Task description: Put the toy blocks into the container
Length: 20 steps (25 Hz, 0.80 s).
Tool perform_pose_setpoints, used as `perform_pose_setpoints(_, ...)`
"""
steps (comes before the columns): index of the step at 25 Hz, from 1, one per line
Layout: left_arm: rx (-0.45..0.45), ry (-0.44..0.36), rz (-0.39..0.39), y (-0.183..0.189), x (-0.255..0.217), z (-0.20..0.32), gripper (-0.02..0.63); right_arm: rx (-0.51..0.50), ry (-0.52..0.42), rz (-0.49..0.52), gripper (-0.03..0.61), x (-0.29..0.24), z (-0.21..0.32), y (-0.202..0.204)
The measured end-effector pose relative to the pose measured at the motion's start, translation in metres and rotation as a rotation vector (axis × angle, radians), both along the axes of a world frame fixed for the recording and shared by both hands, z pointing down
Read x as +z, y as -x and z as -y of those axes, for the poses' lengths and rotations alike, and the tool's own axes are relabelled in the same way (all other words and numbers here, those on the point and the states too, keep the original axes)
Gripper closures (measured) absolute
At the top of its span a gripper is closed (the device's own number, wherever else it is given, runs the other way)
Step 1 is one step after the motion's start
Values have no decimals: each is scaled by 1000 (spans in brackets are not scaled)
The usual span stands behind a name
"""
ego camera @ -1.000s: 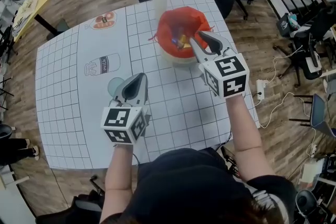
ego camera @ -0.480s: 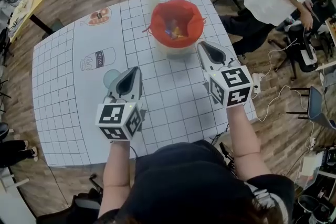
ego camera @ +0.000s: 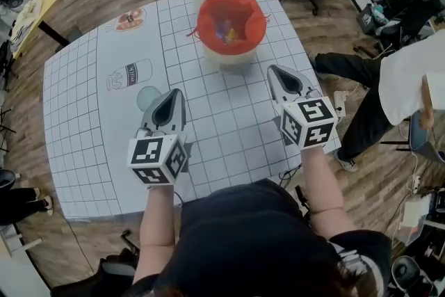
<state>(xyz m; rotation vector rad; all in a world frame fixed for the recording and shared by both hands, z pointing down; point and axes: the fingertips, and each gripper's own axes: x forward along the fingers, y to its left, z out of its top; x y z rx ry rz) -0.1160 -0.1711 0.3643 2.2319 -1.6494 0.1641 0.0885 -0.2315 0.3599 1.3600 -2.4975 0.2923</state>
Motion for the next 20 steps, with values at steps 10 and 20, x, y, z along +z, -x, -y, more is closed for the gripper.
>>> perform_pose_setpoints(10, -16, 9, -3, 1, 5, -8, 588, 18, 117, 57, 563, 32, -20, -7)
perform_pose_setpoints(20, -22, 19, -6, 3, 6, -9, 588, 30, 136, 64, 563, 35, -21, -10)
